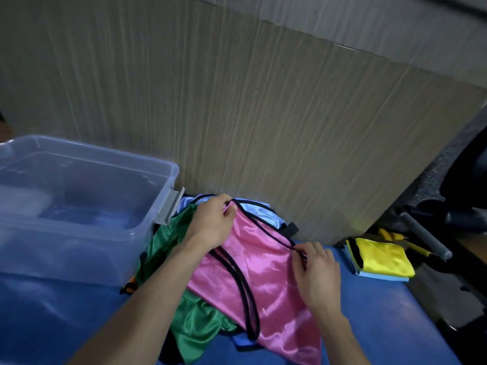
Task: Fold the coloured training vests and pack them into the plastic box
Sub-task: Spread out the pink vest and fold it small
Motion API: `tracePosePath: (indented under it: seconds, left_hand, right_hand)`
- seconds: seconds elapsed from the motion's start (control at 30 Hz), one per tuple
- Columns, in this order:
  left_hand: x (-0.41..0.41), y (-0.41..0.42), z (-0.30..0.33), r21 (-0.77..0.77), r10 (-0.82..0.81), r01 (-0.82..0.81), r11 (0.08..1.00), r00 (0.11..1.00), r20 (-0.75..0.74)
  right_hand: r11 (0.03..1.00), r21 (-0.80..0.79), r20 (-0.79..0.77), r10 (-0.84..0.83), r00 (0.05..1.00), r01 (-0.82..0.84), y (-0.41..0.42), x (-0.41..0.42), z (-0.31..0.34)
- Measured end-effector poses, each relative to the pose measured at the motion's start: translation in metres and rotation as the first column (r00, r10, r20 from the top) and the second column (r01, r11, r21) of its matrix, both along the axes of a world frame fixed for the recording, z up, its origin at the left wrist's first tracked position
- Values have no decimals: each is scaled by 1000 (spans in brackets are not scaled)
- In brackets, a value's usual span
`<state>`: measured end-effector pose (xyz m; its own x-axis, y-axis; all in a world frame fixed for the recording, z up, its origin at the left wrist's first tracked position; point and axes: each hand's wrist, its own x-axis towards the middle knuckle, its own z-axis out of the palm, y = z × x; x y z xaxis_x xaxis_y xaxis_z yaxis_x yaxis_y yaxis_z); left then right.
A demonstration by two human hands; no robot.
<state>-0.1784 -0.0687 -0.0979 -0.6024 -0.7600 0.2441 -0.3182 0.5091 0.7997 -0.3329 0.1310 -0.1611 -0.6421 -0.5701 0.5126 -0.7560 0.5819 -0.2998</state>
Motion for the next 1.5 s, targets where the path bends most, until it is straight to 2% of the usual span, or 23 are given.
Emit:
tracePosePath:
  seconds: [0.13, 0.23, 0.33, 0.53, 0.6, 0.73, 0.77, 0.87, 0.93, 1.0, 1.03, 1.1, 1.17, 1.23, 1.3, 1.37, 1.43, 1.5]
  left_hand:
    - [0, 3, 7, 35, -47, 47, 998, 999, -2]
    - [-2, 4, 10, -23, -59, 60, 998, 997, 44]
    - [-8, 1, 13, -37, -37, 38, 999, 999, 12]
    - [-20, -9, 8, -36, -30, 34, 999, 995, 98]
    - [-24, -12, 7, -47, -40, 44, 998, 997, 68]
    - [-30, -23, 12, -191, 3, -10, 982, 999, -40]
    - [-29, -27, 11, -229, 15, -21, 973, 1000, -25]
    - [-22, -25, 4, -399, 75, -4, 917, 984, 162]
    - [-17, -11, 4, -542, 88, -8, 840, 989, 121]
    - [-13, 7, 6, -612, -34, 46, 790, 999, 31]
    - [-12, 14, 5, -620, -102, 106, 777, 994, 43]
    - [-10, 23, -4, -588, -169, 252, 769, 967, 193]
    - [-8, 21, -19, -542, -144, 346, 766, 914, 379]
    - [-5, 16, -30, -493, -118, 371, 787, 874, 471]
    - [-3, 10, -37, -467, -127, 368, 804, 873, 471]
    - [-2, 6, -41, -444, -148, 382, 811, 867, 476]
    - [1, 4, -44, -442, -165, 393, 806, 867, 471]
    - [4, 4, -44, -433, -171, 394, 811, 866, 470]
  right_hand:
    - [991, -120, 115, 67, 991, -53, -7, -6, -10]
    - [985, -163, 186, 89, 979, -58, -12, -7, -7]
    - [974, -215, 247, 125, 961, -71, -13, -10, -3]
    - [989, -105, 237, 130, 963, -108, -9, -18, 0]
    - [981, -161, 265, 147, 953, -107, -10, -19, 0]
    - [939, -339, 213, 143, 967, -64, -11, -15, 4]
    - [936, -349, 196, 115, 974, -40, -10, -14, 6]
    - [947, -313, 245, 1, 970, 78, 5, -14, 5]
    - [959, -219, 407, -76, 910, 178, 20, -19, 0]
    - [965, -48, 634, -170, 754, 258, 33, -17, 0]
    - [967, 3, 735, -174, 656, 254, 38, -14, -1]
    - [974, 24, 860, -134, 491, 224, 42, -6, -1]
    - [974, 13, 886, -115, 450, 225, 43, -2, -1]
    - [966, -3, 883, -119, 453, 260, 43, -2, -2]
    - [956, -45, 888, -96, 450, 291, 40, -2, -4]
    - [935, -114, 916, -32, 400, 336, 35, -3, -5]
    - [887, -188, 940, 39, 338, 421, 29, -3, -3]
    - [843, -237, 943, 80, 323, 483, 25, -3, -1]
